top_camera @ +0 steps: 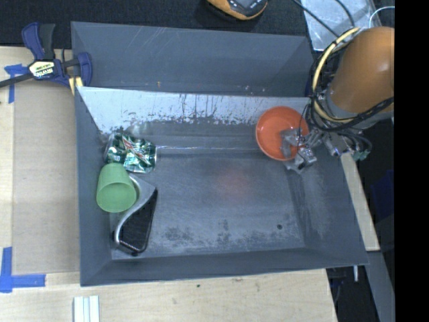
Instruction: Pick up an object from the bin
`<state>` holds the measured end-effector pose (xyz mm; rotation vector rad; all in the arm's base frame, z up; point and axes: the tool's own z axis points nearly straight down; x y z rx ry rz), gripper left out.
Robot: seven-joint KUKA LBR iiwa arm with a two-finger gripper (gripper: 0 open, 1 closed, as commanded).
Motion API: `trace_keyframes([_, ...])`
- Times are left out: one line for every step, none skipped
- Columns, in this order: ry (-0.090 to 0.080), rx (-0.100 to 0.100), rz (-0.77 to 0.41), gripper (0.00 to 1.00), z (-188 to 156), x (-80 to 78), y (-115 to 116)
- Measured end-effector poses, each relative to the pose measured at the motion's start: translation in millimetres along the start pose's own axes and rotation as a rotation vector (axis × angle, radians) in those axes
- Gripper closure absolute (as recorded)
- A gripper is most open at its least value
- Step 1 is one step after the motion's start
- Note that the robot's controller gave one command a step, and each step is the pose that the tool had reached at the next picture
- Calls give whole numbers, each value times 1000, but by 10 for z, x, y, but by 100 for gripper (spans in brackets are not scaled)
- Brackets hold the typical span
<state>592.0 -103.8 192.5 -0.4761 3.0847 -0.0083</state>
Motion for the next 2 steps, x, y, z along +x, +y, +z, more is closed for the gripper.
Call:
trace_keyframes([-8,-1,-20,100,25,120,1214])
trace_keyframes([1,0,8,100,710,-40,738])
